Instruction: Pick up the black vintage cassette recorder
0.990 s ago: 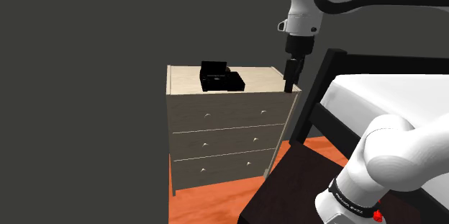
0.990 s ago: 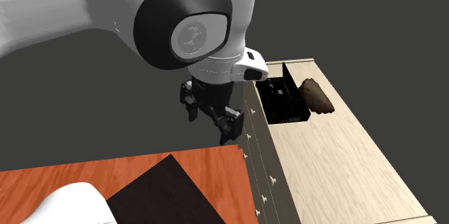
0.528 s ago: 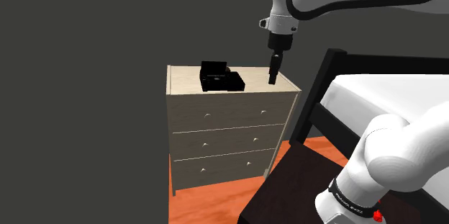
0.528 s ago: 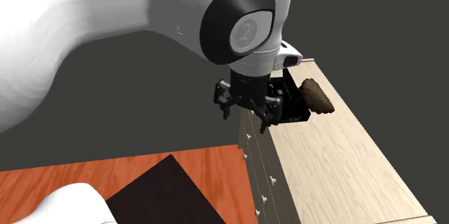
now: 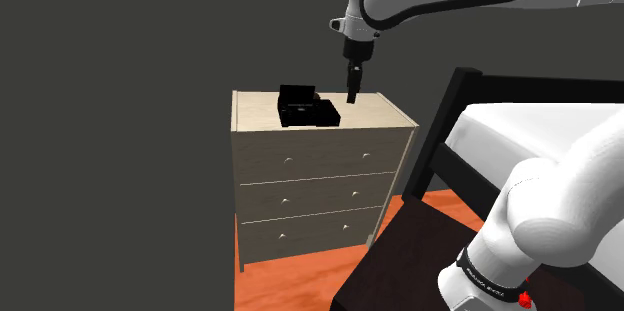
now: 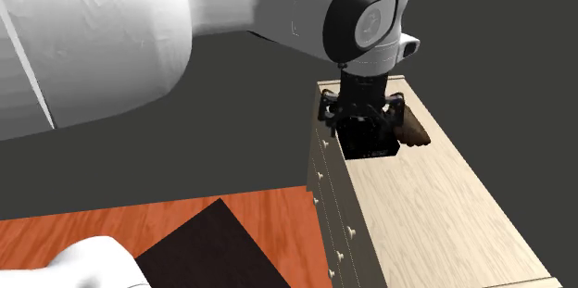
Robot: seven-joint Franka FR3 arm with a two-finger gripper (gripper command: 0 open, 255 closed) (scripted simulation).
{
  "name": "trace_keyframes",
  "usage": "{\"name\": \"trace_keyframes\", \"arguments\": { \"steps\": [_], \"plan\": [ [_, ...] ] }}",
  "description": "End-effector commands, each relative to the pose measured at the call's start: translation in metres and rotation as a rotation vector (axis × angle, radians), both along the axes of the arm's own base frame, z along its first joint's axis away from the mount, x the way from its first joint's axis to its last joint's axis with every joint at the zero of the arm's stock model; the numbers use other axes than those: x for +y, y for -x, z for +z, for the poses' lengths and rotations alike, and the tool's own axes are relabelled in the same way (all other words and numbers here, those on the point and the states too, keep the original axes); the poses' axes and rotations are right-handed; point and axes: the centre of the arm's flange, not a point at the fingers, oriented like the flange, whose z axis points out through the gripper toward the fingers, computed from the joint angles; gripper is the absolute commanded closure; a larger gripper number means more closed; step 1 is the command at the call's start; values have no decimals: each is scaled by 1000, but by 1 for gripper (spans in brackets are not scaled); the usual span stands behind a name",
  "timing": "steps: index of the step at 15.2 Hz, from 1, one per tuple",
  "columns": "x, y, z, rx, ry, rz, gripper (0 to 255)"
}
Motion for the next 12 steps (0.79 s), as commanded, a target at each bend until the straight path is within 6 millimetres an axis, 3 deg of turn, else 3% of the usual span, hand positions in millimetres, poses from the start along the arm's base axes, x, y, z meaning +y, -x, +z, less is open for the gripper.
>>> {"name": "trace_keyframes", "arguments": {
  "steps": [1, 8, 12],
  "plan": [
    [1, -23, 0, -22, 16, 66, 0],
    [15, -96, 4, -90, 67, 276, 0],
    [15, -96, -17, -90, 67, 276, 0]
  ]
}}
